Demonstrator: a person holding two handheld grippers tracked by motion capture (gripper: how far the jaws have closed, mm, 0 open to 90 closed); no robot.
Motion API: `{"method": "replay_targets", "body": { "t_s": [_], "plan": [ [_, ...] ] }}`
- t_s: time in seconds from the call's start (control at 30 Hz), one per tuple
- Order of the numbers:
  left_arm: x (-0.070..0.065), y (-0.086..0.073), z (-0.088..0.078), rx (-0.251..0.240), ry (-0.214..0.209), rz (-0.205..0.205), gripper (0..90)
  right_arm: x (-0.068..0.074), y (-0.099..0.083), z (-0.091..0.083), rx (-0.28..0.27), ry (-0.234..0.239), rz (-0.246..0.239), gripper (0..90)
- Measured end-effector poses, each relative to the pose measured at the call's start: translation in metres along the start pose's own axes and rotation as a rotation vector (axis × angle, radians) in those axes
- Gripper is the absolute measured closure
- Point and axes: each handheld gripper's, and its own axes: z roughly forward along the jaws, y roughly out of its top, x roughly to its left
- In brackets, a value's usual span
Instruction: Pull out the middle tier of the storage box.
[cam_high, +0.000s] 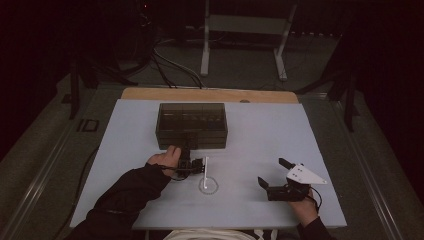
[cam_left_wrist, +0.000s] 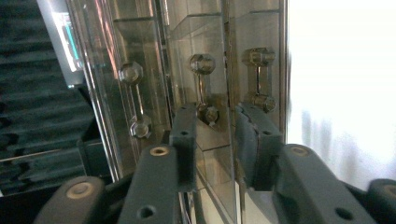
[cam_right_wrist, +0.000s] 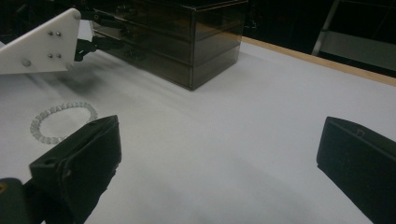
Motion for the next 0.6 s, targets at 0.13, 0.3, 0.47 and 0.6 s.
{"method": "replay_targets", "body": {
  "t_s": [0.13, 0.3, 0.47, 0.6],
  "plan": [
    [0.001, 0.004, 0.001, 0.001, 0.009, 0.017, 74.1, 0.000, 0.000, 0.000, 0.000, 0.001, 0.001, 0.0],
    [0.004, 0.008, 0.001, 0.024, 0.002, -0.012, 80.7, 0.000, 0.000, 0.000, 0.001, 0.001, 0.002, 0.0],
    [0.005, 0.010, 0.001, 0.038, 0.001, -0.023, 81.3, 0.000, 0.000, 0.000, 0.002, 0.001, 0.001, 0.0],
    [0.007, 0.011, 0.000, 0.039, -0.003, -0.018, 82.0, 0.000, 0.000, 0.000, 0.002, 0.002, 0.002, 0.0]
  ]
}}
